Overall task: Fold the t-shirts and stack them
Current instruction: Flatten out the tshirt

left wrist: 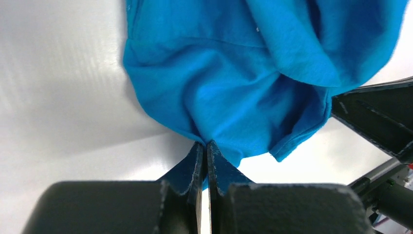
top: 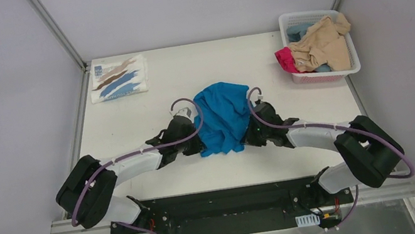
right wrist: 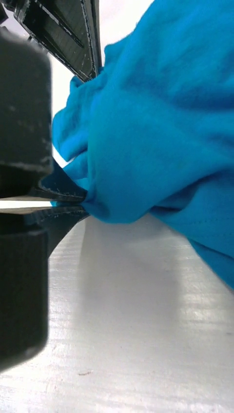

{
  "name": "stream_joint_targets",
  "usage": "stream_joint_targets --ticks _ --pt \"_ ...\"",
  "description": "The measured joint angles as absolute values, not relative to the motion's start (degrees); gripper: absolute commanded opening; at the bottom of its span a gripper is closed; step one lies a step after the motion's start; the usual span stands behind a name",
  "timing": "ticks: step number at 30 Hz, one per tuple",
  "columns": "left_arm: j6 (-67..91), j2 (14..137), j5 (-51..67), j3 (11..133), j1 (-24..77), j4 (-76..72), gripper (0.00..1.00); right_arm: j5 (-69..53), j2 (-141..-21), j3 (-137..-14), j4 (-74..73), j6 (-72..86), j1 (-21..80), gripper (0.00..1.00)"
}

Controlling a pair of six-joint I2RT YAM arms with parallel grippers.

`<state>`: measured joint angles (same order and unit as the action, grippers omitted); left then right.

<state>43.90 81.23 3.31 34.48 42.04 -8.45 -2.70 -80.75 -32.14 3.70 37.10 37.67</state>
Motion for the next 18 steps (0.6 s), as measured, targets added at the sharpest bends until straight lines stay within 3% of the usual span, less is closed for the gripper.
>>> stream_joint_targets --ticks 10,18 --pt "43.0 70.9 -11.6 35.2 42.0 0.7 0.0 15.3 -73.6 -34.4 -8.4 35.0 36.9 0.0" --pt "39.1 65.7 -23.1 44.8 33.0 7.9 0.0 24.3 -63.2 -45.9 -16.0 27.7 25.3 0.0"
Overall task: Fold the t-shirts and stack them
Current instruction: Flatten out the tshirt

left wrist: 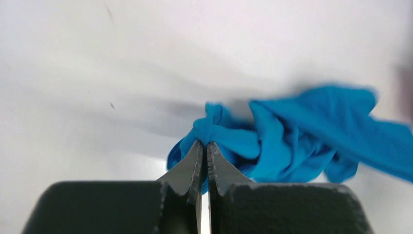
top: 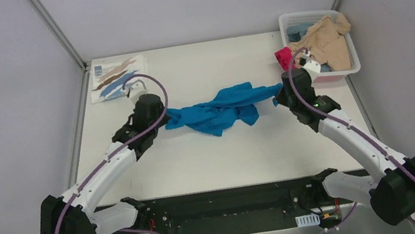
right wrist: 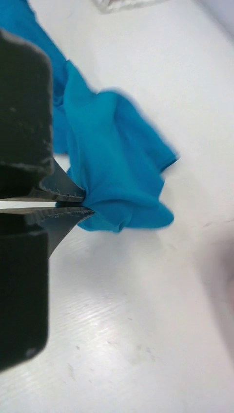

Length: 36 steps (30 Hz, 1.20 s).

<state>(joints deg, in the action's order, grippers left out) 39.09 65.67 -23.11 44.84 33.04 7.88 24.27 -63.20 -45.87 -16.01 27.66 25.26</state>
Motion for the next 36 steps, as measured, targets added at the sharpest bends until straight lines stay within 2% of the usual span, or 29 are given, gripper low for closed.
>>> stream_joint_targets --ticks 5,15,23,36 --pt "35.0 64.1 -26.7 54.1 27.8 10.6 0.0 24.9 -60.6 -56.6 -17.8 20.9 21.0 0.0" --pt "24.0 59.2 -35.3 72.2 27.7 13.5 0.0 26.0 -57.1 -76.0 -20.7 10.5 19.2 0.0" --pt "16.6 53.9 -38.5 80.3 27.7 15.8 0.0 22.7 -55.3 -87.9 -25.9 6.5 19.1 0.0" --pt "10.8 48.1 -43.7 84.3 27.7 16.0 0.0 11.5 -48.2 -89.4 -34.7 7.6 19.0 0.0"
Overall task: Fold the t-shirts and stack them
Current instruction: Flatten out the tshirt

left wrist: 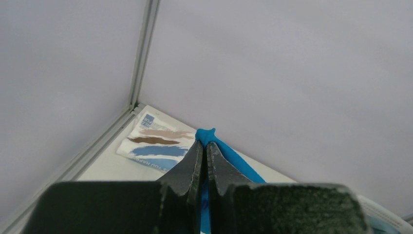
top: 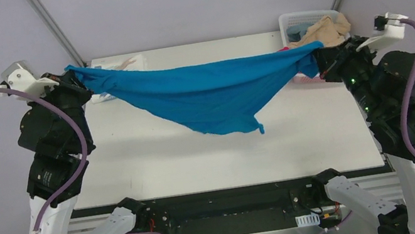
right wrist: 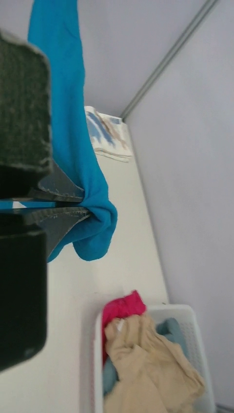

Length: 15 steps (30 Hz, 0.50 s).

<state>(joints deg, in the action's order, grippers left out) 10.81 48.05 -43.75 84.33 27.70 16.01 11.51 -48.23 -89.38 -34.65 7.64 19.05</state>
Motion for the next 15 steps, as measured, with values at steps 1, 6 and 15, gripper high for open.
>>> stream_joint_targets --ticks 1,6,15 --pt "10.5 48.4 -44.9 84.3 27.7 16.2 0.0 10.2 -48.2 -88.7 -35.8 8.4 19.0 0.0" --pt "7.2 51.6 -51.0 86.1 27.7 17.1 0.0 -1.2 -45.0 -78.4 -40.2 13.4 19.0 0.0" --pt "2.5 49.1 -52.8 90.7 27.7 17.5 0.0 -21.7 -37.4 -74.1 -42.5 17.6 19.0 0.0"
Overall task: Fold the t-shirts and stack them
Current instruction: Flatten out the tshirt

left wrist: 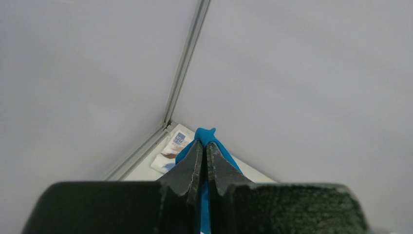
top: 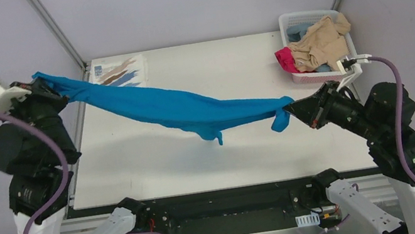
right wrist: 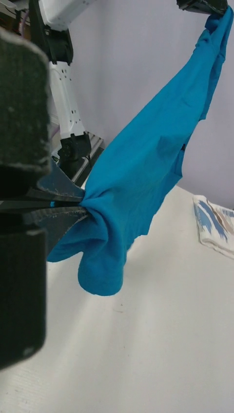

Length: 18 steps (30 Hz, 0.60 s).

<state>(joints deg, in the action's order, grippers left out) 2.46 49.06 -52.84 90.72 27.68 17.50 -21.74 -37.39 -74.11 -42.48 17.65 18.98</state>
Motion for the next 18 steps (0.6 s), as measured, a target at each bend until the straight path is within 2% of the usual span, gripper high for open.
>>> stream_joint_targets --ticks 7,12,14,15,16,17,18 --pt "1.9 48.1 -53.1 93.8 27.7 15.6 0.0 -21.5 -36.2 -72.3 -42.5 19.3 19.0 0.0" --pt "2.3 60.3 -53.7 94.3 24.7 12.7 0.0 -10.0 -45.5 -70.9 -42.9 20.5 18.9 0.0" --pt "4.3 69.7 -52.1 95.1 21.1 12.3 0.0 -4.3 -52.1 -70.8 -42.8 20.9 18.5 0.12" --pt "5.4 73.8 -51.1 95.5 19.7 12.3 0.05 -1.9 -56.2 -70.7 -42.7 21.0 17.8 0.2" --pt "6.9 80.4 -49.5 96.4 17.8 12.6 0.2 -0.4 -60.3 -70.7 -42.3 21.1 16.8 0.3" --pt "7.9 86.1 -47.7 97.5 16.5 13.1 0.51 1.0 -65.5 -70.8 -41.9 21.1 15.2 0.53" --pt "8.6 92.2 -45.9 98.8 15.5 13.8 0.73 1.4 -69.3 -70.8 -41.4 21.1 14.1 0.67"
